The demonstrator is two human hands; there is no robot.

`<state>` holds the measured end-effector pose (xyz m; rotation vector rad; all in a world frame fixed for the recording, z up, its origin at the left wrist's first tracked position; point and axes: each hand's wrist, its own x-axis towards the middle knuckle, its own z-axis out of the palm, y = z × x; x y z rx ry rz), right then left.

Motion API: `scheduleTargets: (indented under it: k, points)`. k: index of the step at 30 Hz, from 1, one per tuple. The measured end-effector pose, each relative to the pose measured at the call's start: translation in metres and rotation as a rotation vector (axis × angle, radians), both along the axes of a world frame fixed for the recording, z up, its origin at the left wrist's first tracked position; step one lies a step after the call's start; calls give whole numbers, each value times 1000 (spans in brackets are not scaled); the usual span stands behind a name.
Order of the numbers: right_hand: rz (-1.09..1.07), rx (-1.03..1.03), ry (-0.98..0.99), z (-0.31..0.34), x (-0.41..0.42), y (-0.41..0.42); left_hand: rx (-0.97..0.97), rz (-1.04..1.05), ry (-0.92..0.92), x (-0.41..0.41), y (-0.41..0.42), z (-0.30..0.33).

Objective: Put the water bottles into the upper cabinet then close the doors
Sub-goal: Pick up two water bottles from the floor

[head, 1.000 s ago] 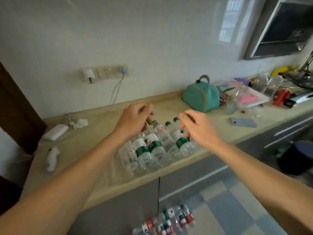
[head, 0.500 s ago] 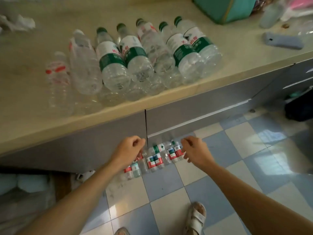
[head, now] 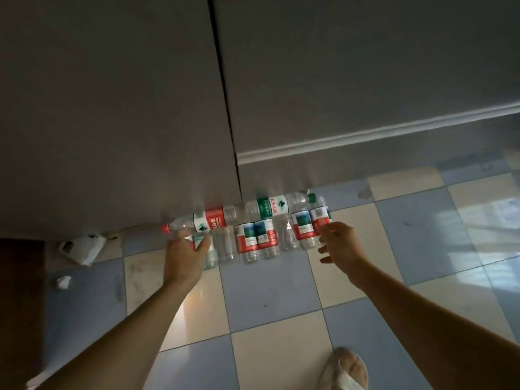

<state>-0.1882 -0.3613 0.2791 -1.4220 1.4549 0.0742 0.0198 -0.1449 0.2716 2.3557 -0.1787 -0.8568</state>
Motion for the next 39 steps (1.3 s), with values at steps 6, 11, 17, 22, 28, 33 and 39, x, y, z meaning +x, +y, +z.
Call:
scheduleTargets:
  k: [6, 11, 17, 22, 28, 33, 39]
  points:
    - [-165, 32, -108, -132, 26, -14, -28, 238, -4, 11, 2, -140]
    - [-274, 35, -166, -188, 41, -32, -93, 458, -64, 31, 4, -200]
    - [-425, 52, -205, -206, 60, -57, -269, 758, -9, 58, -1, -230]
    - [-535, 76, -204, -215, 67, -63, -309, 901, 39, 68, -6, -233]
    - [-648, 81, -236, -216, 71, -55, -369, 987, 129, 69, -2, -230]
    - [-673, 199, -348, -198, 54, -42, -493, 1083, 304, 60, 9, -208]
    - [-624, 179, -461, -170, 35, -26, -549, 1074, 355, 47, 28, -175]
